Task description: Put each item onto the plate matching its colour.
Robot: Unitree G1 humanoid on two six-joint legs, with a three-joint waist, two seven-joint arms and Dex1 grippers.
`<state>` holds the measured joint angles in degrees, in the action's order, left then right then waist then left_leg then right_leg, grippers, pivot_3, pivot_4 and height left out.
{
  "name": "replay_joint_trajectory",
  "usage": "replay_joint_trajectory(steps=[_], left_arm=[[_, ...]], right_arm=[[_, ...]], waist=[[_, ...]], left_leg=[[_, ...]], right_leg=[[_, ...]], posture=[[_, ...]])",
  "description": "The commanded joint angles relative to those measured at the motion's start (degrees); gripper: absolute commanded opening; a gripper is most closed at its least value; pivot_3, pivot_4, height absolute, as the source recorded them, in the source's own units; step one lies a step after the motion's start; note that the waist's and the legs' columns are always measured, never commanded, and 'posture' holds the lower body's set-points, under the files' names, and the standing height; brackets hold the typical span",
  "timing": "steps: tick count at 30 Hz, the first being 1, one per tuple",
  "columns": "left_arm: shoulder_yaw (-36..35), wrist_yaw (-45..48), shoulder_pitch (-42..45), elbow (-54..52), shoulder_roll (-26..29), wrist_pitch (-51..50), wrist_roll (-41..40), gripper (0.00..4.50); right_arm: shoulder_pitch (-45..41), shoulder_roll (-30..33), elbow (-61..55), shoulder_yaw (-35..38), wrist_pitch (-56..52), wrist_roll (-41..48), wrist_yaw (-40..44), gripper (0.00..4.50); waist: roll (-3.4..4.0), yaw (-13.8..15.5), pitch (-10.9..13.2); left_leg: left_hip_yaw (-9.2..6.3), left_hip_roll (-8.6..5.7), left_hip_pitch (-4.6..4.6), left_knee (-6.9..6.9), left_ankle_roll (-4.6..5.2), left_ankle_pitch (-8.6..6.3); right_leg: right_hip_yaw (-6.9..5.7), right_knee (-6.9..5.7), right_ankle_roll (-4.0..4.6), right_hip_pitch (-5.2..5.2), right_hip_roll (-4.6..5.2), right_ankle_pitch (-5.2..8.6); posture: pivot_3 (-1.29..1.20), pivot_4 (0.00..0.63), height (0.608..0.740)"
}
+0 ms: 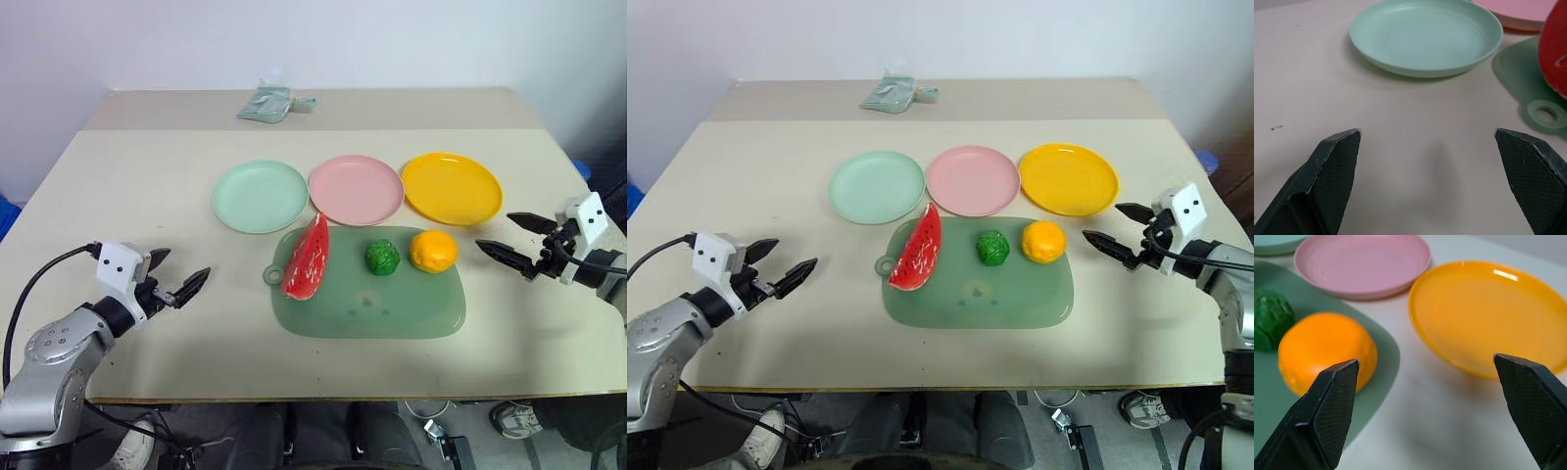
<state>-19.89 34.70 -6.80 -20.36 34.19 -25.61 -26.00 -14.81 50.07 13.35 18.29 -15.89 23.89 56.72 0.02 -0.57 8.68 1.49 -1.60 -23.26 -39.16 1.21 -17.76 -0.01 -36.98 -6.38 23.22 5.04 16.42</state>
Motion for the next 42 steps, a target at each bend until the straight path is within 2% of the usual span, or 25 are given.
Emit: replay_joint_trajectory(steps=[1,9,16,22,26,28,36,41,42], left_arm=[[-0.42,-0.30,0.35,-0.85,-0.14,1.45,0.18,4.50],[0.17,0.81,1.23,0.34,-1.21,2.76,-0.14,4.50],[3.78,0.33,5.66,-0.61,-2.51,1.41,-0.75,4.50],[9.84,-3.55,18.27,-5.66,-6.41,-10.14,-8.24,4.50],[15.79,-10.12,27.28,-7.81,-8.56,-19.24,-7.58,4.50],[21.10,-12.61,31.14,-8.37,-7.89,-25.07,-5.08,4.50],[25.87,-18.81,37.04,-11.94,-10.18,-43.89,-7.27,4.50],[24.60,-21.74,38.03,-11.01,-14.27,-50.88,-7.82,4.50],[24.82,-22.37,37.96,-10.61,-14.70,-51.85,-7.21,4.24]], right_arm=[[-1.13,-0.60,-0.56,0.23,0.87,0.20,-0.08,4.48],[1.47,-1.80,-5.14,1.62,-0.18,0.81,-1.51,4.48],[4.19,-1.81,-7.92,3.09,-0.77,1.48,-2.55,4.48],[5.01,-1.74,-11.16,4.17,-0.93,2.08,-3.67,4.48],[5.30,-1.46,-15.65,4.37,-2.95,4.16,-3.42,4.48],[5.98,-1.26,-19.88,3.73,-5.33,6.22,-2.36,4.48],[9.48,-2.40,-38.29,-1.84,-15.18,15.05,-1.39,4.48],[9.55,-5.42,-41.20,-5.92,-16.06,15.44,-3.49,4.48],[9.61,-5.84,-41.14,-6.51,-15.79,15.05,-3.65,4.50]], waist=[[0.00,0.00,0.00],[0.00,-0.01,0.00],[0.00,0.06,0.00],[-0.01,0.44,0.00],[0.00,0.79,0.00],[0.00,0.89,0.00],[-0.04,1.25,0.02],[-0.10,1.44,0.04],[-0.11,1.40,0.05]], left_leg=[[0.00,0.00,0.00,0.00,0.00,0.00],[0.00,0.00,0.00,0.00,0.00,0.00],[0.00,0.00,0.00,0.00,0.00,0.00],[0.00,-0.01,-0.02,-0.09,0.00,0.00],[0.00,-0.02,-0.02,-0.09,-0.01,0.01],[0.01,-0.02,-0.01,-0.10,-0.01,0.02],[-0.02,-0.01,-0.02,-0.13,-0.01,0.03],[-0.04,-0.01,-0.02,-0.16,-0.01,0.03],[-0.04,-0.02,-0.03,-0.18,-0.01,0.03]], right_leg=[[0.00,0.00,0.00,0.00,0.00,0.00],[0.00,0.00,0.00,0.00,0.00,0.00],[-0.01,-0.01,-0.01,-0.01,0.00,0.00],[-0.02,-0.06,-0.03,-0.02,-0.01,-0.02],[-0.02,-0.09,-0.03,-0.01,-0.07,-0.02],[-0.01,-0.10,-0.03,-0.01,-0.11,-0.02],[0.01,-0.12,-0.03,-0.02,-0.15,-0.01],[0.00,-0.10,-0.03,-0.04,-0.15,-0.01],[0.00,-0.10,-0.03,-0.06,-0.15,-0.01]], posture=[[0.00,0.150,0.740],[0.00,0.150,0.740],[0.00,0.150,0.740],[0.00,0.150,0.740],[0.00,0.150,0.740],[0.00,0.150,0.740],[0.00,0.150,0.740],[0.00,0.150,0.740],[0.00,0.150,0.740]])
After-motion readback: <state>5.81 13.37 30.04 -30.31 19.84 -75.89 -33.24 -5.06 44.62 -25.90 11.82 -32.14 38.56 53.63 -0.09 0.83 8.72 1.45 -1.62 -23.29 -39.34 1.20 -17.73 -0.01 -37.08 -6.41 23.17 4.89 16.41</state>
